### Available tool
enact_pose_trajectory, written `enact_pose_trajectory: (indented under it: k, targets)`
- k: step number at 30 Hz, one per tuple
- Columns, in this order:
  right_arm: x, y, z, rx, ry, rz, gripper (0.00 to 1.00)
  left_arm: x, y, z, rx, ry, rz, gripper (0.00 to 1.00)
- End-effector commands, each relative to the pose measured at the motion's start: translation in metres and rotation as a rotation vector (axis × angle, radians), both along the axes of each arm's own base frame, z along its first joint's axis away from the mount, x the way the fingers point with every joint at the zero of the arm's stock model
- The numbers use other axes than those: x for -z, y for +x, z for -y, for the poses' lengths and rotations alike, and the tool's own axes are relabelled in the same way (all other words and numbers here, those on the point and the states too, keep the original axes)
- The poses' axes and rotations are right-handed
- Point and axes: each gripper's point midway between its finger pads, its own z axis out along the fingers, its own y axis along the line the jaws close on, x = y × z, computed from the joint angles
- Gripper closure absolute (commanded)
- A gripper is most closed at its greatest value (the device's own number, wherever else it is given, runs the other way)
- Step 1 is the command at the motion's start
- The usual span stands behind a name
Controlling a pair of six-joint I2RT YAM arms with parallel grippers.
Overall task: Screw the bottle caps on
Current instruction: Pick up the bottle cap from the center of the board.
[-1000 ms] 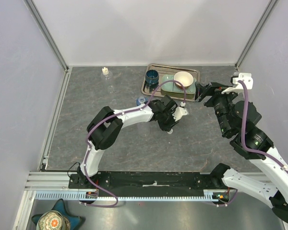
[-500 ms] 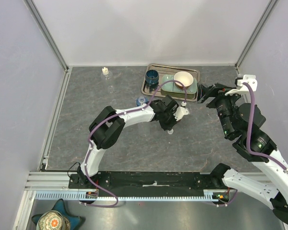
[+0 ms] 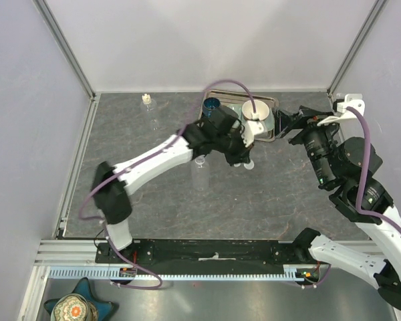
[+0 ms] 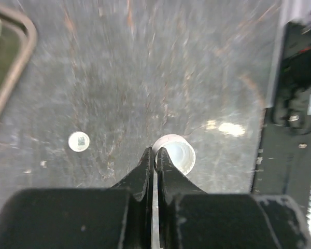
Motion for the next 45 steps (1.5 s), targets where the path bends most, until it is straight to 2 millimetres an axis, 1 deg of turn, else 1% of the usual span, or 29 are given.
enact_pose_trajectory:
  k: [1,2,3,4,5,6,8,9,11,12,13,14,15,16,17,18,19,20,22,24,27,28,29,30,31,34,40,41,45]
  targets:
    - [-0.024,-0.002,-0.030,-0.150,-0.034,0.051,0.15,-0.143,-0.042,-0.028,0.035,-0.269,0.088,0.98]
    - [-0.026,0.002,-0.038,-0.170,-0.048,0.050,0.14,-0.145,-0.046,-0.036,0.031,-0.271,0.089,0.98]
    - [-0.026,0.001,-0.049,-0.219,-0.066,0.054,0.12,-0.155,-0.052,-0.044,0.031,-0.291,0.104,0.98]
    - [-0.029,0.000,-0.054,-0.247,-0.073,0.061,0.09,-0.176,-0.061,-0.058,0.036,-0.333,0.138,0.98]
    - [-0.031,0.002,-0.061,-0.267,-0.082,0.067,0.07,-0.182,-0.064,-0.066,0.036,-0.344,0.141,0.98]
    - [-0.035,0.002,-0.067,-0.294,-0.081,0.080,0.06,-0.185,-0.062,-0.078,0.017,-0.335,0.128,0.98]
    - [-0.041,-0.002,-0.083,-0.374,-0.090,0.104,0.03,-0.205,-0.064,-0.096,0.004,-0.372,0.140,0.98]
    - [-0.046,-0.004,-0.087,-0.398,-0.087,0.123,0.02,-0.211,-0.054,-0.110,-0.035,-0.381,0.144,0.98]
    - [-0.049,-0.010,-0.100,-0.475,-0.112,0.157,0.02,-0.235,-0.058,-0.127,-0.043,-0.448,0.130,0.98]
    - [-0.055,-0.013,-0.103,-0.497,-0.108,0.194,0.02,-0.244,-0.049,-0.139,-0.077,-0.475,0.136,0.98]
    - [-0.057,-0.015,-0.105,-0.508,-0.113,0.212,0.02,-0.254,-0.055,-0.144,-0.054,-0.509,0.117,0.98]
    - [-0.057,-0.023,-0.114,-0.574,-0.128,0.234,0.02,-0.267,-0.059,-0.151,-0.074,-0.546,0.079,0.98]
    - [-0.061,-0.027,-0.117,-0.600,-0.131,0.260,0.02,-0.274,-0.054,-0.160,-0.099,-0.565,0.070,0.98]
    - [-0.062,-0.031,-0.120,-0.626,-0.134,0.278,0.02,-0.282,-0.060,-0.162,-0.070,-0.592,0.049,0.98]
    - [-0.061,-0.041,-0.126,-0.687,-0.149,0.309,0.02,-0.289,-0.063,-0.165,-0.084,-0.616,0.000,0.98]
    - [-0.069,-0.048,-0.129,-0.716,-0.144,0.355,0.02,-0.292,-0.061,-0.170,-0.094,-0.635,-0.023,0.98]
    - [-0.070,-0.055,-0.130,-0.747,-0.145,0.380,0.02,-0.302,-0.067,-0.171,-0.047,-0.674,-0.027,0.98]
    - [-0.072,-0.062,-0.132,-0.778,-0.151,0.404,0.02,-0.298,-0.067,-0.171,-0.064,-0.693,-0.120,0.98]
    - [-0.072,-0.075,-0.136,-0.844,-0.170,0.433,0.02,-0.301,-0.069,-0.175,-0.046,-0.726,-0.182,0.98]
    - [-0.076,-0.086,-0.137,-0.886,-0.192,0.483,0.02,-0.306,-0.064,-0.174,-0.048,-0.776,-0.250,0.98]
    - [-0.074,-0.091,-0.137,-0.901,-0.199,0.513,0.02,-0.313,-0.066,-0.171,-0.006,-0.825,-0.335,0.98]
    - [-0.072,-0.092,-0.138,-0.910,-0.201,0.515,0.02,-0.312,-0.063,-0.170,-0.010,-0.833,-0.358,0.98]
    - [-0.071,-0.090,-0.139,-0.903,-0.221,0.534,0.02,-0.310,-0.062,-0.168,-0.030,-0.837,-0.428,0.98]
    - [-0.070,-0.090,-0.141,-0.909,-0.223,0.540,0.02,-0.316,-0.062,-0.169,-0.010,-0.860,-0.401,0.98]
    - [-0.070,-0.091,-0.142,-0.913,-0.224,0.551,0.02,-0.314,-0.059,-0.167,-0.017,-0.860,-0.423,0.98]
    - [-0.068,-0.085,-0.149,-0.918,-0.231,0.578,0.04,-0.319,-0.058,-0.166,-0.021,-0.874,-0.442,0.98]
    - [-0.062,-0.078,-0.165,-0.914,-0.260,0.608,0.09,-0.328,-0.063,-0.165,-0.028,-0.901,-0.476,0.98]
    - [-0.065,-0.074,-0.165,-0.880,-0.271,0.619,0.10,-0.328,-0.063,-0.165,-0.033,-0.901,-0.496,0.98]
    - [-0.065,-0.078,-0.179,-0.869,-0.289,0.642,0.13,-0.326,-0.062,-0.161,-0.039,-0.908,-0.531,0.98]
